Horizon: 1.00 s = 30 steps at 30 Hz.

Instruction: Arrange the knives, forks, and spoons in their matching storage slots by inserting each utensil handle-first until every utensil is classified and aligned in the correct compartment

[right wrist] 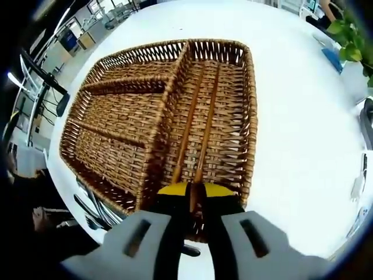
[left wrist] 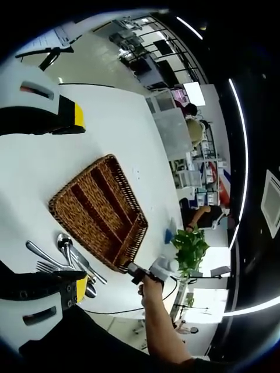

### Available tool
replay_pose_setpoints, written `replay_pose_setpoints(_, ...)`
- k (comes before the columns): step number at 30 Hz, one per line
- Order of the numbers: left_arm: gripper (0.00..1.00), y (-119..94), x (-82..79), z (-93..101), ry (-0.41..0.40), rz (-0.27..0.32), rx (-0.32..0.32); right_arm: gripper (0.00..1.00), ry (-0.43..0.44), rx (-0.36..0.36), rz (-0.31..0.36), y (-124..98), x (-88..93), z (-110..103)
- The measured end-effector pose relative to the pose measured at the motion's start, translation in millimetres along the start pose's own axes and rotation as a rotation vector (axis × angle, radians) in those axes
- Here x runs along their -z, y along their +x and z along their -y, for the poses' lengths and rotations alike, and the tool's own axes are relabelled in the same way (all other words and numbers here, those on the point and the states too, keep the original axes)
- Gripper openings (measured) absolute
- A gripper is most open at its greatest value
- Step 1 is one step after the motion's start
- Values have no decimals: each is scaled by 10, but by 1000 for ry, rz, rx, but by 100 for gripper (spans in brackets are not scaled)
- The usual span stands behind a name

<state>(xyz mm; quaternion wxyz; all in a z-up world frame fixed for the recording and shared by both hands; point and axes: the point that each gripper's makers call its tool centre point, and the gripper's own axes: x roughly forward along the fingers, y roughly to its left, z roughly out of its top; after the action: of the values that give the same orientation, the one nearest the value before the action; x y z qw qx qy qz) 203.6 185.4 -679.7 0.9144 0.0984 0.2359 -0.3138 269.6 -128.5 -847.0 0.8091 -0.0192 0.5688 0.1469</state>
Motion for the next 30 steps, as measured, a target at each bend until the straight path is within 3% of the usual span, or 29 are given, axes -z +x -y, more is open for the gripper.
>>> replay_pose_setpoints(7,99,-2,-2,-4,1,6,0,18,-95,-18,126,-183,-223,-62)
replay_pose_setpoints(10,99,4,-3,7,4,9,0,26,-284,19,275,-321,-426,-49)
replay_pose_setpoints(11,99,6,-6,14,2,11,2,29,-285,18,281,-337,-421,-52)
replay_pose_setpoints(14,99,10,-17,37,-3,14,6,38,-365,14,400,-474,-542,-40)
replay_pose_setpoints(17,99,18,-33,53,-6,25,10,48,-364,30,386,-542,-485,41)
replay_pose_setpoints(22,99,24,-49,64,-11,36,11,69,-364,17,478,-741,-563,97)
replay_pose_setpoints(24,99,25,-57,74,-13,40,14,78,-353,-8,508,-821,-577,79)
replay_pose_setpoints(30,99,31,-90,99,-4,59,23,93,-335,-134,643,-1118,-602,-73)
